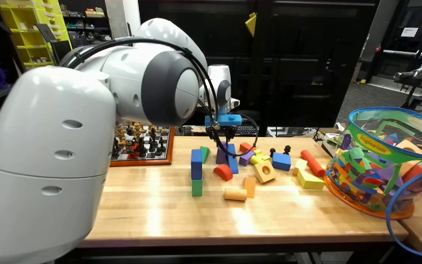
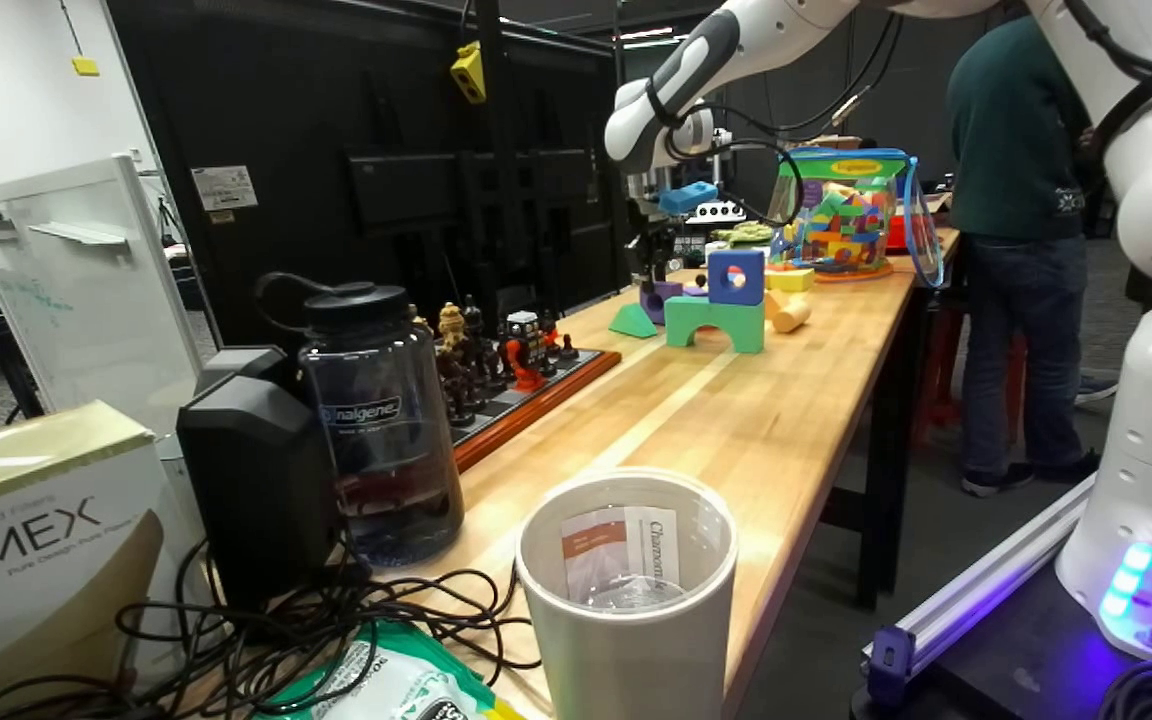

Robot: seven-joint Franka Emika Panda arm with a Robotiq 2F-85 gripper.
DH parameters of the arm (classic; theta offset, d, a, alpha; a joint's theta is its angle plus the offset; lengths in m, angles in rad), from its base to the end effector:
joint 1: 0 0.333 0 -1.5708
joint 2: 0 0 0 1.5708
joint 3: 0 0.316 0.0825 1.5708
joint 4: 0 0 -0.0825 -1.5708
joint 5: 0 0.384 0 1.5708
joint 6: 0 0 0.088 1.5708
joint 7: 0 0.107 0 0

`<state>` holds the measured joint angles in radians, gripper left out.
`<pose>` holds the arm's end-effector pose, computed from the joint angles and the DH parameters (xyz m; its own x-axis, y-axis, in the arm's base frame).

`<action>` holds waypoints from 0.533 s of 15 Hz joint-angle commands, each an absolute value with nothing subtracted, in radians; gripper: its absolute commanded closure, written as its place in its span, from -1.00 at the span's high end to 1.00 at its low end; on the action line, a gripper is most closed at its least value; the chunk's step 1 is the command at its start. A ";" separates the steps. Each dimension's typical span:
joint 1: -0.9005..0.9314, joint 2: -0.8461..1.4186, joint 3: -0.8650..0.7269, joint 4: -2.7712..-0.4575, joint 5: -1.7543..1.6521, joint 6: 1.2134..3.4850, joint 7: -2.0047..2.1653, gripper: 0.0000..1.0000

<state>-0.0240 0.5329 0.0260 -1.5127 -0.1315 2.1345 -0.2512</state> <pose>0.7081 -0.0072 0.3627 0.9483 0.3120 0.0573 0.3036 -0.9450 0.1216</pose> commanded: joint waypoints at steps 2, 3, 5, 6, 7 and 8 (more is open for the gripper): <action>-0.014 0.503 0.021 -1.547 -0.133 2.153 -0.227 -0.68; -0.012 0.498 0.020 -1.554 -0.136 2.159 -0.222 -0.68; -0.007 0.489 0.019 -1.568 -0.140 2.169 -0.214 -0.68; -0.006 0.486 0.020 -1.573 -0.141 2.174 -0.212 -0.68; -0.005 0.484 0.019 -1.574 -0.142 2.177 -0.210 -0.68; -0.004 0.480 0.020 -1.578 -0.141 2.182 -0.209 -0.68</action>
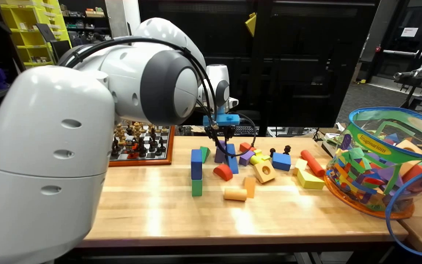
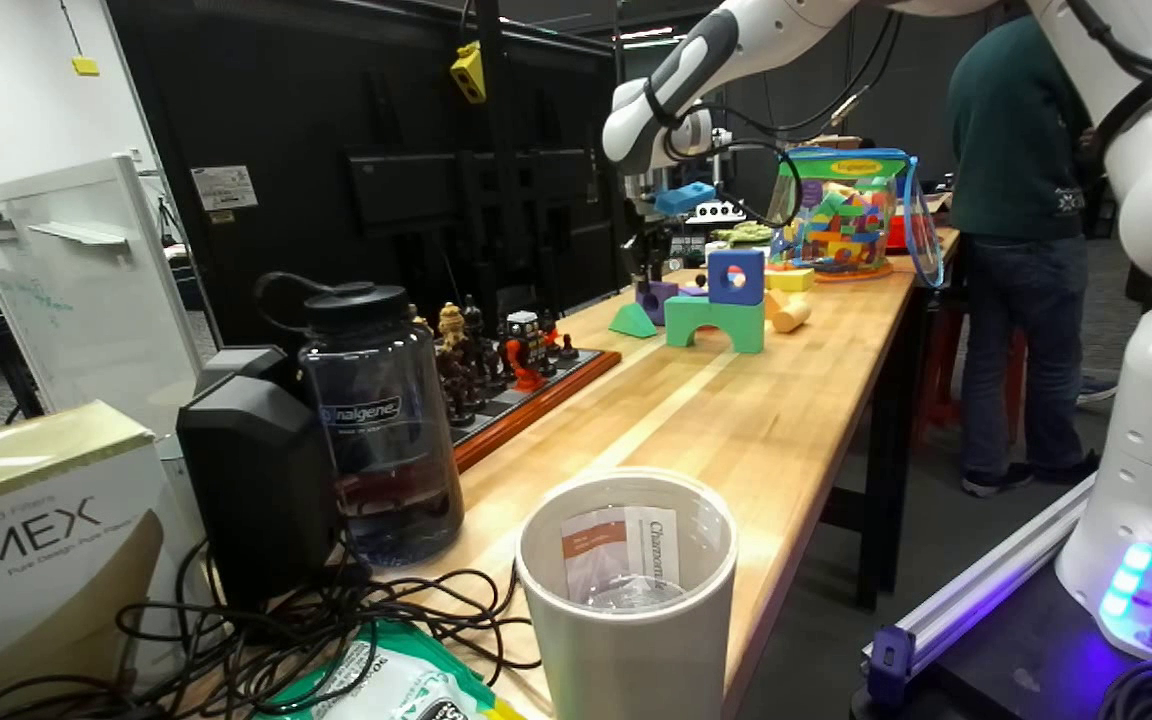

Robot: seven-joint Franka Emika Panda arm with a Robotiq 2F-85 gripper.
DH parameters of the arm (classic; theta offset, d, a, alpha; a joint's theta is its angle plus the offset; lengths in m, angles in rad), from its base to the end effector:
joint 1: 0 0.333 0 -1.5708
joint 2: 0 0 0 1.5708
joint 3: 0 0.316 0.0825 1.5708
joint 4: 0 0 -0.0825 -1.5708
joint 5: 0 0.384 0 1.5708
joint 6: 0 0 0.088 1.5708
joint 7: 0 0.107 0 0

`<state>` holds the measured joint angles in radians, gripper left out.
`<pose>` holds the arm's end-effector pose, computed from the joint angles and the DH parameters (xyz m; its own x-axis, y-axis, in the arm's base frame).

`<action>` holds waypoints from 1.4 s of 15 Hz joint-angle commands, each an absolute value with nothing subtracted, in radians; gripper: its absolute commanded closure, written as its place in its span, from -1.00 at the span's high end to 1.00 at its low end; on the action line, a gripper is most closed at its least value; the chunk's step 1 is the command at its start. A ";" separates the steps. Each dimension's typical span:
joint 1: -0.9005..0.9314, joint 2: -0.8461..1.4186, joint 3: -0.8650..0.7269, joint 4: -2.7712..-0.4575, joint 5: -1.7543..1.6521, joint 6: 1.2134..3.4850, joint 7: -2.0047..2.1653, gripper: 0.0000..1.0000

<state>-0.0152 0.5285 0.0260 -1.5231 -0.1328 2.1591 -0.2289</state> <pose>0.7084 -0.0006 0.3632 0.9500 0.3024 0.0777 0.2916 -0.9483 0.1253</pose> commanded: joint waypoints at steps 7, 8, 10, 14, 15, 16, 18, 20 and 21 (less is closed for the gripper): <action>0.009 0.411 0.015 -1.667 -0.156 2.262 -0.183 -0.68; 0.009 0.398 0.014 -1.683 -0.158 2.271 -0.180 -0.68; 0.011 0.375 0.014 -1.715 -0.163 2.289 -0.174 -0.68; 0.016 0.327 0.016 -1.783 -0.178 2.317 -0.164 -0.68; 0.018 0.317 0.017 -1.796 -0.181 2.323 -0.161 -0.68; 0.020 0.308 0.016 -1.808 -0.184 2.328 -0.158 -0.68; 0.024 0.289 0.015 -1.823 -0.193 2.329 -0.147 -0.68; 0.024 0.257 0.016 -1.842 -0.195 2.325 -0.139 -0.68; 0.025 0.239 0.015 -1.857 -0.199 2.331 -0.136 -0.68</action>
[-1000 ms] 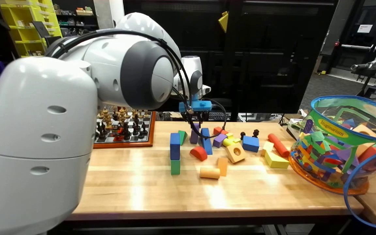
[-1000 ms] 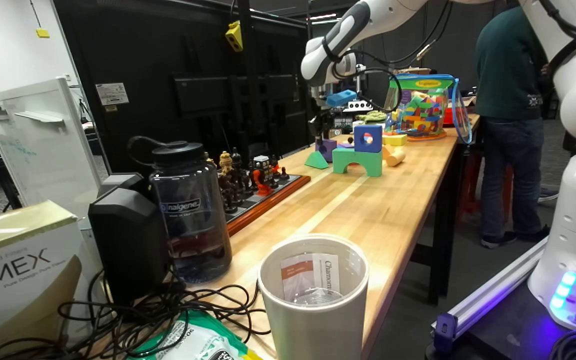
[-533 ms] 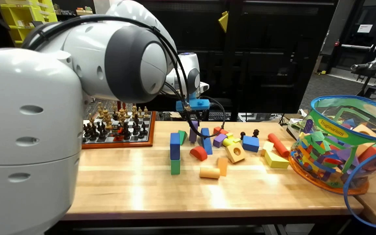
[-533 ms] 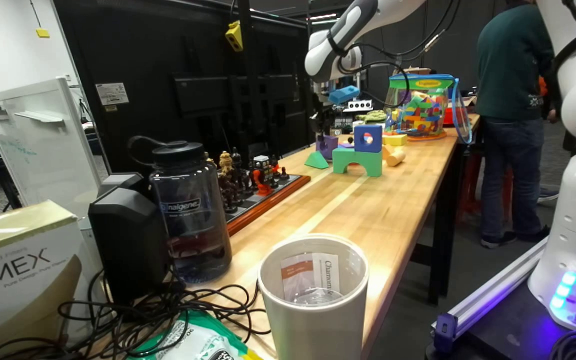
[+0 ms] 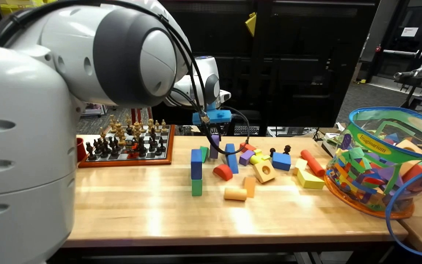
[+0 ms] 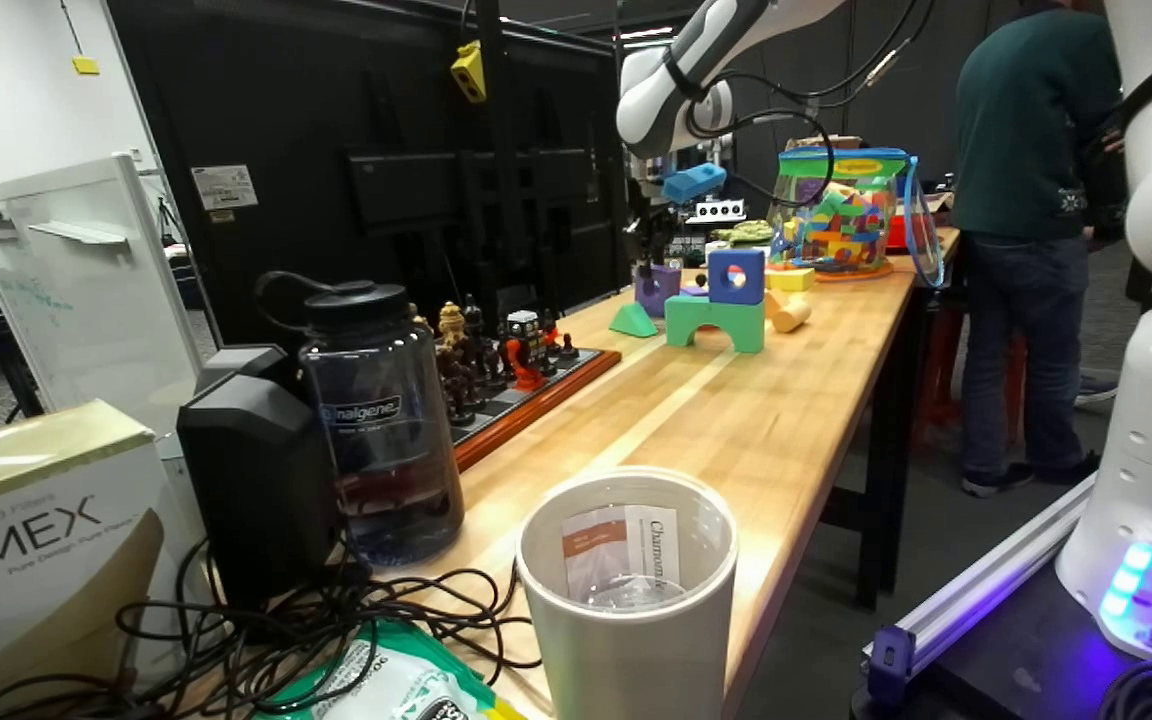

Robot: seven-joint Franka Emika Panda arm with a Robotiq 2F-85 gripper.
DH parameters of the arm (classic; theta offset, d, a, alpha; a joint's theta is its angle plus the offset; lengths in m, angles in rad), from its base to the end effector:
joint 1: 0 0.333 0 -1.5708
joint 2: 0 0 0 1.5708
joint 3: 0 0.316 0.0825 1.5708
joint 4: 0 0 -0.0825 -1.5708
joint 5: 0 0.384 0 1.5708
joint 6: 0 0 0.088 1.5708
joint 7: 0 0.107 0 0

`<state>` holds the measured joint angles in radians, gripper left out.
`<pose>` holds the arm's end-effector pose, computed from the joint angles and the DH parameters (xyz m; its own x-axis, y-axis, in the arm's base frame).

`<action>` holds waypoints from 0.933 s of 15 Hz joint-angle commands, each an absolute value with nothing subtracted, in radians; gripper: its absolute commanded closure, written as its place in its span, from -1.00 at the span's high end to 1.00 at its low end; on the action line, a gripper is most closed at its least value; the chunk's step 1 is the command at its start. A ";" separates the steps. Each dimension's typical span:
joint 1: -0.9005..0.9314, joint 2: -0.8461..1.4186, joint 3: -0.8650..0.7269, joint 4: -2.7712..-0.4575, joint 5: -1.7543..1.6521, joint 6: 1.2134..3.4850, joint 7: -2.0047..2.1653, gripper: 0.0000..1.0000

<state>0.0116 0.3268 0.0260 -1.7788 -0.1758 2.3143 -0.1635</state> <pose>0.6601 0.0200 0.3949 0.9349 0.3097 0.1735 0.2807 -0.9441 0.1728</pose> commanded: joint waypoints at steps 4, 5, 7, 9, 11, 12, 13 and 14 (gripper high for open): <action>0.027 0.169 0.017 -1.905 -0.218 2.344 -0.119 -0.68; 0.026 0.152 0.019 -1.918 -0.220 2.350 -0.119 -0.68; 0.030 0.121 0.021 -1.944 -0.232 2.360 -0.112 -0.68; 0.032 0.094 0.024 -1.969 -0.240 2.367 -0.108 -0.68; 0.033 0.071 0.026 -2.000 -0.249 2.381 -0.103 -0.68; 0.035 0.062 0.026 -2.015 -0.255 2.388 -0.098 -0.68; 0.036 0.053 0.027 -2.033 -0.261 2.400 -0.095 -0.68; 0.039 0.042 0.028 -2.052 -0.272 2.413 -0.082 -0.68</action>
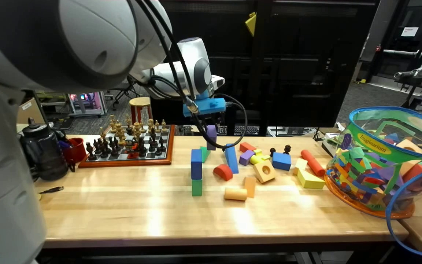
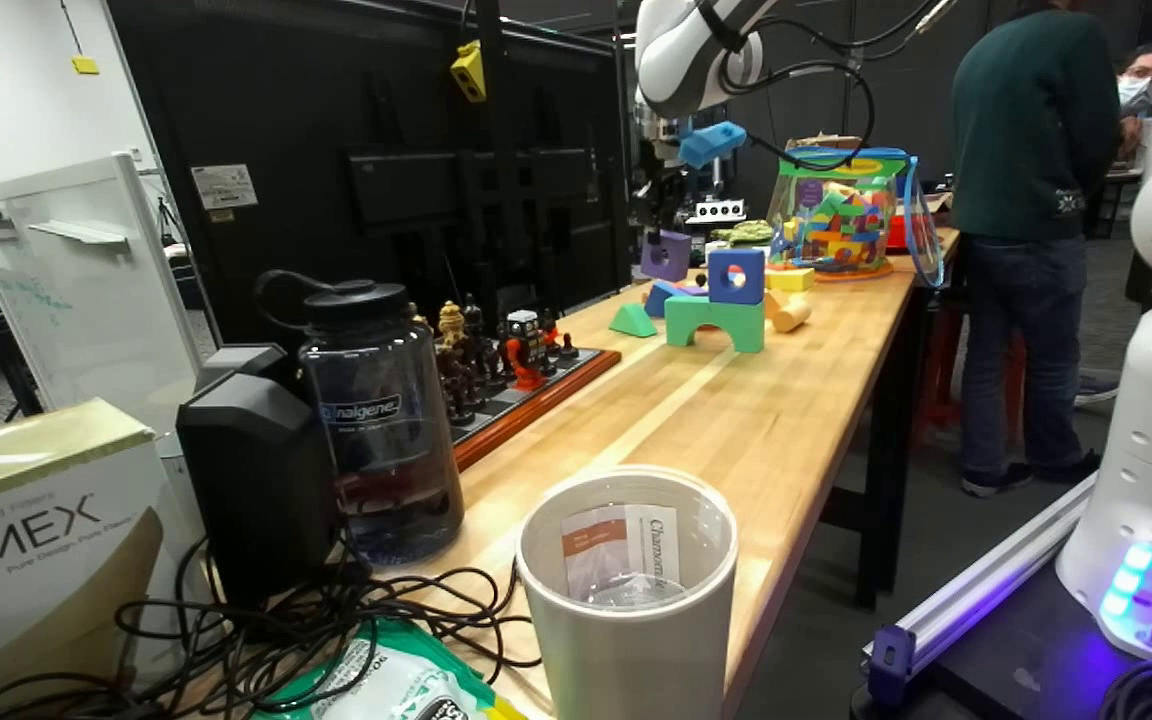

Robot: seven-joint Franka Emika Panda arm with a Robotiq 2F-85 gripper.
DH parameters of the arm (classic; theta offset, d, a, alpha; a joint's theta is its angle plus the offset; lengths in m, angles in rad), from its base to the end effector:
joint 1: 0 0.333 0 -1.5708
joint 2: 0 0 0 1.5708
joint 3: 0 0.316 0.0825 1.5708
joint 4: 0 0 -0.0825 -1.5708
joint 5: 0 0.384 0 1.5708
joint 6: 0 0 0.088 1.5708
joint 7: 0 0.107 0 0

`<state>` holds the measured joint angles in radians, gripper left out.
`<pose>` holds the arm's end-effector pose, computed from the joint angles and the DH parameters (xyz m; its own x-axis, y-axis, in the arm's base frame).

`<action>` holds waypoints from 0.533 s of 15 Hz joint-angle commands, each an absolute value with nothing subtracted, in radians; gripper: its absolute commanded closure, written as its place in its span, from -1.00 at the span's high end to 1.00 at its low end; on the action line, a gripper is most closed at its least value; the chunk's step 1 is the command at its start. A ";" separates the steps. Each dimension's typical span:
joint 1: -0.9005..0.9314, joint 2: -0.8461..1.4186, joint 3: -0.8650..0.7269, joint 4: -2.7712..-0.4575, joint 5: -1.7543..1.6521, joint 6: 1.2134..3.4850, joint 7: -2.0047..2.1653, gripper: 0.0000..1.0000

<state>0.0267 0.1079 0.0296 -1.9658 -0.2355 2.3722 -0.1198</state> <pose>0.6072 0.0311 0.4494 0.9087 0.3333 0.2512 0.2775 -0.9320 0.2330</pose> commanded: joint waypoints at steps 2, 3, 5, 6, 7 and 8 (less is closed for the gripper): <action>0.042 0.022 0.030 -2.086 -0.291 2.433 -0.064 -0.68; 0.046 0.013 0.032 -2.103 -0.300 2.441 -0.055 -0.68; 0.050 -0.003 0.036 -2.127 -0.320 2.447 -0.036 -0.68; 0.054 -0.010 0.040 -2.138 -0.333 2.448 -0.023 -0.68; 0.056 -0.018 0.042 -2.145 -0.343 2.446 -0.015 -0.68; 0.057 -0.027 0.045 -2.151 -0.352 2.445 -0.004 -0.68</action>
